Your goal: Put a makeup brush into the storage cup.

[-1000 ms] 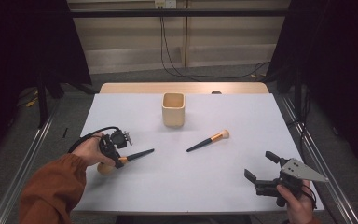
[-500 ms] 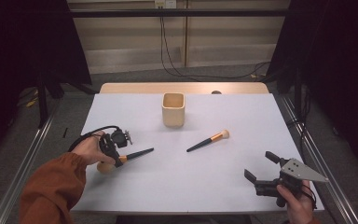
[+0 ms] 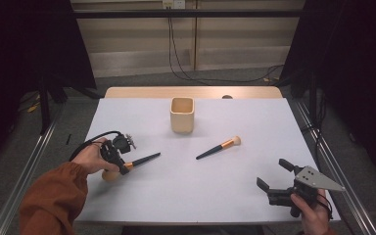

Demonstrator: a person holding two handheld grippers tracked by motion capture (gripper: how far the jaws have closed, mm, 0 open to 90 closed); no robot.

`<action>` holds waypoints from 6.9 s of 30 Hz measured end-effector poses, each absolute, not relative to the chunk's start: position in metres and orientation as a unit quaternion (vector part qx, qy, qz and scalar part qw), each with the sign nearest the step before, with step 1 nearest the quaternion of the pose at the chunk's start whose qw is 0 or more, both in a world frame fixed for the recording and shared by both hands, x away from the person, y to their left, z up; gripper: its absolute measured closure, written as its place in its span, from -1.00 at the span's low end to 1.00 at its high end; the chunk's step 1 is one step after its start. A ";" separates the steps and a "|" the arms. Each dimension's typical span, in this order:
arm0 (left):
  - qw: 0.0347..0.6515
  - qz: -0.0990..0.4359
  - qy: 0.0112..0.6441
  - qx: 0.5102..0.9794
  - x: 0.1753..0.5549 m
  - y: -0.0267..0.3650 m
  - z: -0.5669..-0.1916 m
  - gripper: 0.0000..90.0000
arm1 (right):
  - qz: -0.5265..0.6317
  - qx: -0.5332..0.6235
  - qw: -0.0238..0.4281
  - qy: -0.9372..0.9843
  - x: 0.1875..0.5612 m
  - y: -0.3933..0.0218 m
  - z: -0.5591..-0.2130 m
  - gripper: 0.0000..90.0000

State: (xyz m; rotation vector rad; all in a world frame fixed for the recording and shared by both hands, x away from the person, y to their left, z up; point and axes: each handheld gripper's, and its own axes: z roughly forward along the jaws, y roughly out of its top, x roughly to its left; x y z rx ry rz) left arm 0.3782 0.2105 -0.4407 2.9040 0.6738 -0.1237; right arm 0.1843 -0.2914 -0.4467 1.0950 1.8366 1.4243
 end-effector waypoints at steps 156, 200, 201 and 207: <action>0.322 -0.082 0.099 0.938 0.307 0.094 -0.376 0.48 | 0.420 0.187 0.065 0.886 0.262 -0.195 -0.394 -0.94; 0.291 -0.091 0.090 0.948 0.308 0.079 -0.386 0.48 | 0.234 0.067 -0.019 0.970 0.297 -0.114 -0.395 -0.43; 0.292 -0.091 0.091 0.948 0.308 0.079 -0.386 0.48 | 0.232 0.067 -0.022 0.970 0.297 -0.112 -0.395 -0.41; 0.291 -0.096 0.090 0.947 0.307 0.079 -0.388 0.48 | 0.223 0.060 -0.028 0.973 0.299 -0.106 -0.395 -0.04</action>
